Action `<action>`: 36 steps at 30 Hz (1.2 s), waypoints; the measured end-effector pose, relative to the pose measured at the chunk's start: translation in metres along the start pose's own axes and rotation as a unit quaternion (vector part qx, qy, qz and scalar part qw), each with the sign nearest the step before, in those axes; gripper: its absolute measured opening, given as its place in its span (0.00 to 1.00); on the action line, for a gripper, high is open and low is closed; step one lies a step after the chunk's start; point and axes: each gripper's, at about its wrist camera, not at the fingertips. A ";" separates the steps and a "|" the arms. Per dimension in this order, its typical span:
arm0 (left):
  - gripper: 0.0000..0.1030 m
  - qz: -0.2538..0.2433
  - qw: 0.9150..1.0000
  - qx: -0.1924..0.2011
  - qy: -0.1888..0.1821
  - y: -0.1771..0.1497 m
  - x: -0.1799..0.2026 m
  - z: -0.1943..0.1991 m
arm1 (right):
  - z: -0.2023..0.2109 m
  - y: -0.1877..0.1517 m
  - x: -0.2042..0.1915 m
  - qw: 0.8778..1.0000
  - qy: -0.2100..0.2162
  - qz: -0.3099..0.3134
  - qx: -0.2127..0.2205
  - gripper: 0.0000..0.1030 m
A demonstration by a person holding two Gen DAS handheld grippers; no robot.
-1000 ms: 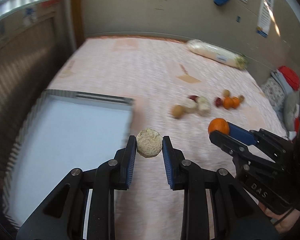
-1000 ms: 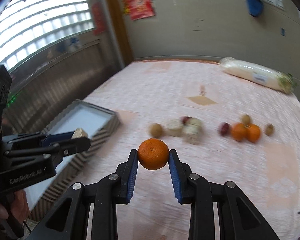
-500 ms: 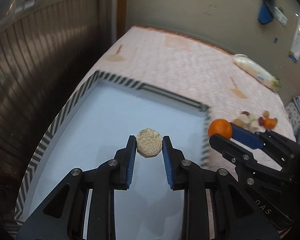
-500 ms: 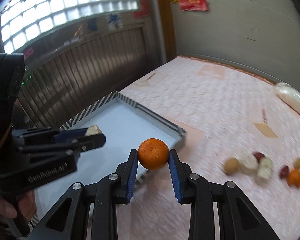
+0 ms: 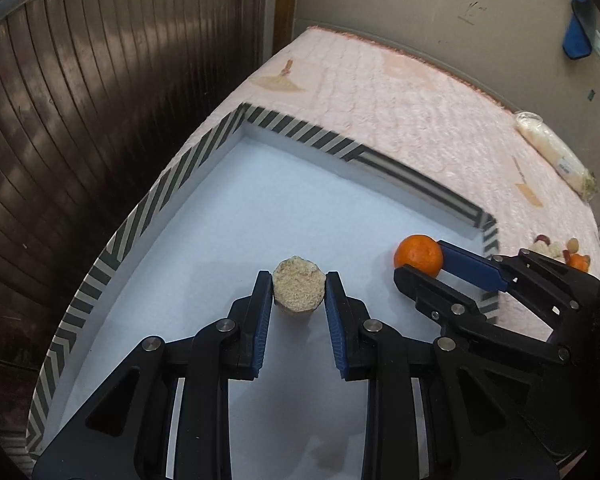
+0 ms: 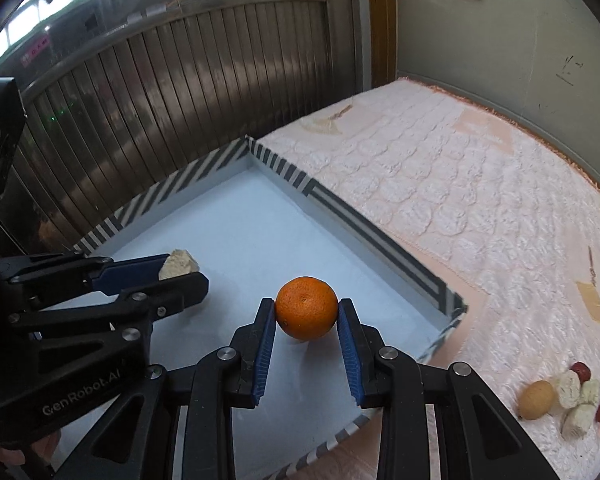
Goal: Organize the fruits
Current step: 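Open the left tool to drop the pastry while the right tool releases the orange, then withdraw both open tools from the tray back toward the remaining fruits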
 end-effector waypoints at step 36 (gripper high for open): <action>0.64 -0.071 0.992 0.072 -0.077 -0.025 0.126 0.047 | 0.187 -0.076 0.091 0.978 -0.116 -0.132 0.113 0.48</action>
Point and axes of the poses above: each gripper's, at about its wrist camera, not at the fingertips, and z roughly against the way its jaws point, x to its right, y to its top, and after that the axes turned 12 degrees about x, right-handed
